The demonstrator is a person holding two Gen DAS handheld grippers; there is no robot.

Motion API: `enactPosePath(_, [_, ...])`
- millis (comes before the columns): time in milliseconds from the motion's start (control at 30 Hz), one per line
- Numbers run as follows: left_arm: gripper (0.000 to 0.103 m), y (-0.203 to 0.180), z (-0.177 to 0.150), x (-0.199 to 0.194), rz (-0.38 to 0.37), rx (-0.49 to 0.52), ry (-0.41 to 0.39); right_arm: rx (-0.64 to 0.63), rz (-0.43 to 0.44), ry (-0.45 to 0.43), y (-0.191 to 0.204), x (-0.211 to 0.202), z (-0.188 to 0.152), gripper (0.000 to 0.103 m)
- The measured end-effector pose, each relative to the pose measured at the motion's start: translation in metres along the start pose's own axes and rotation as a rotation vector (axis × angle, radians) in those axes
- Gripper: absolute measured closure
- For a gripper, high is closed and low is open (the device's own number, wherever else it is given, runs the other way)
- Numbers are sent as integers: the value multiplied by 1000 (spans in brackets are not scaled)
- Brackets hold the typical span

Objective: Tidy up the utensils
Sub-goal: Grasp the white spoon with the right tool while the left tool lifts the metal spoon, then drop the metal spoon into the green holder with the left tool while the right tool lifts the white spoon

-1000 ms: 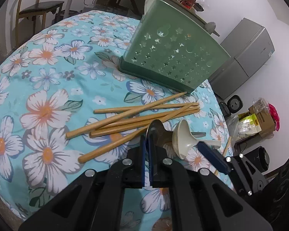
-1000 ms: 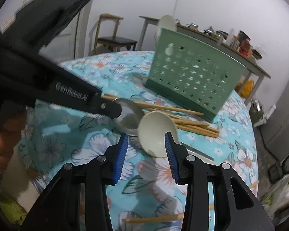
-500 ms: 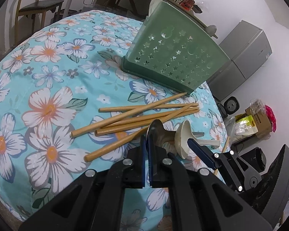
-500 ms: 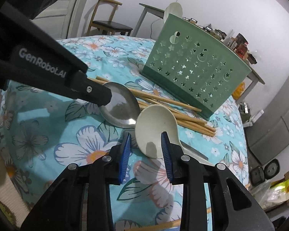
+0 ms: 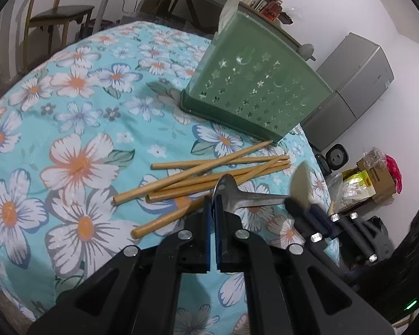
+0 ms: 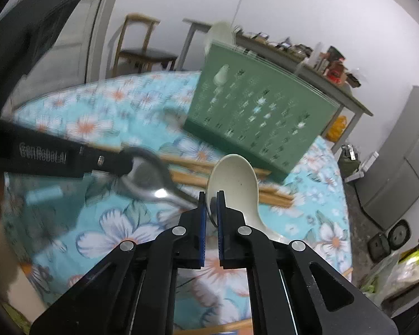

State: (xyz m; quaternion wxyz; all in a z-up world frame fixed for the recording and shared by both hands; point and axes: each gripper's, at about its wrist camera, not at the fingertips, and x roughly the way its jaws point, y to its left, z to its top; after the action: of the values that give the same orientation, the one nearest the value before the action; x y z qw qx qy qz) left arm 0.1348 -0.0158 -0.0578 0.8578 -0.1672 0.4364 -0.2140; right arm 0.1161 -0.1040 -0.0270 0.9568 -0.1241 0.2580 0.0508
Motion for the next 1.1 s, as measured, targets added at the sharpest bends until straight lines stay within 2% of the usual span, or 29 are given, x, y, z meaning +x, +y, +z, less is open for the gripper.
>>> enactPosePath(167, [102, -13, 2, -19, 27, 58, -82, 119, 22, -63, -34, -21, 11, 100])
enactPosePath(467, [102, -45, 10, -63, 73, 196, -267, 319, 66, -132, -84, -44, 12, 101])
enactPosePath(667, [102, -62, 24, -98, 66, 268, -369, 385, 66, -155, -101, -48, 8, 101])
enactPosePath(833, [102, -78, 50, -134, 81, 337, -490, 418, 72, -172, -109, -49, 5, 101])
enactPosePath(967, [102, -95, 74, -161, 140, 417, -629, 435, 86, -182, -114, -49, 2, 101])
enactPosePath(1100, [102, -108, 91, -158, 257, 502, -697, 445, 94, -192, -117, -50, 1, 101])
